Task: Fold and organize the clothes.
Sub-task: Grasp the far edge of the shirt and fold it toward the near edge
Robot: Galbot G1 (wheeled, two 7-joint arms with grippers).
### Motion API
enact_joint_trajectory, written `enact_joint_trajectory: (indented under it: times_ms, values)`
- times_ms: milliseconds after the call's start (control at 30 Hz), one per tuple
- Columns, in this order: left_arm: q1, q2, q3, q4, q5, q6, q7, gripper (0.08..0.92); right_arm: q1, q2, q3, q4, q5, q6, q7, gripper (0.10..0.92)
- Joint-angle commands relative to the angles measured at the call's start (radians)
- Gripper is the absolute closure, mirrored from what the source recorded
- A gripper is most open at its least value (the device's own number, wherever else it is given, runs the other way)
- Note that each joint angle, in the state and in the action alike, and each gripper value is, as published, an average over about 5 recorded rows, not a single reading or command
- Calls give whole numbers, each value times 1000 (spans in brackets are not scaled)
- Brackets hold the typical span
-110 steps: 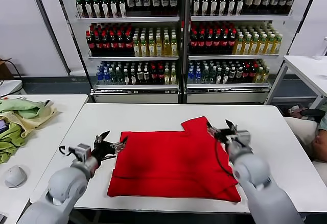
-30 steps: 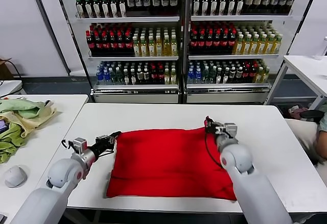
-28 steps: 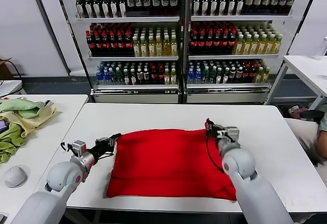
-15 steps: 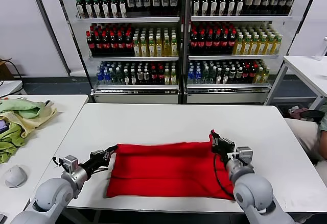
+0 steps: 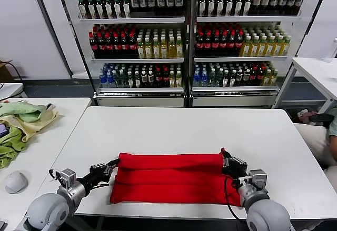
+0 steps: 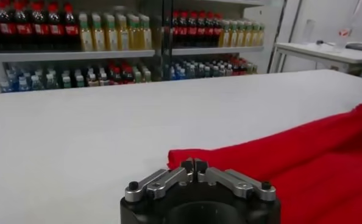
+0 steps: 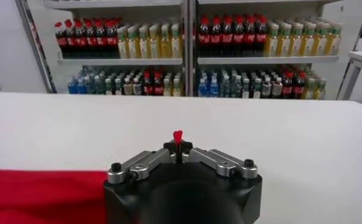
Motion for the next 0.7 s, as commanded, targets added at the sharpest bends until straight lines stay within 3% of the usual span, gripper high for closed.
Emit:
enact_joint_trajectory:
  times_ms: [33,700]
  values:
    - [53,5,-17,-61,67,94,5,916,-80,-1,13,15,-38,18,-3,909]
    - [66,13,-34,-66,99,131,33,916,-98,1,22,-6,-59,16,1,909]
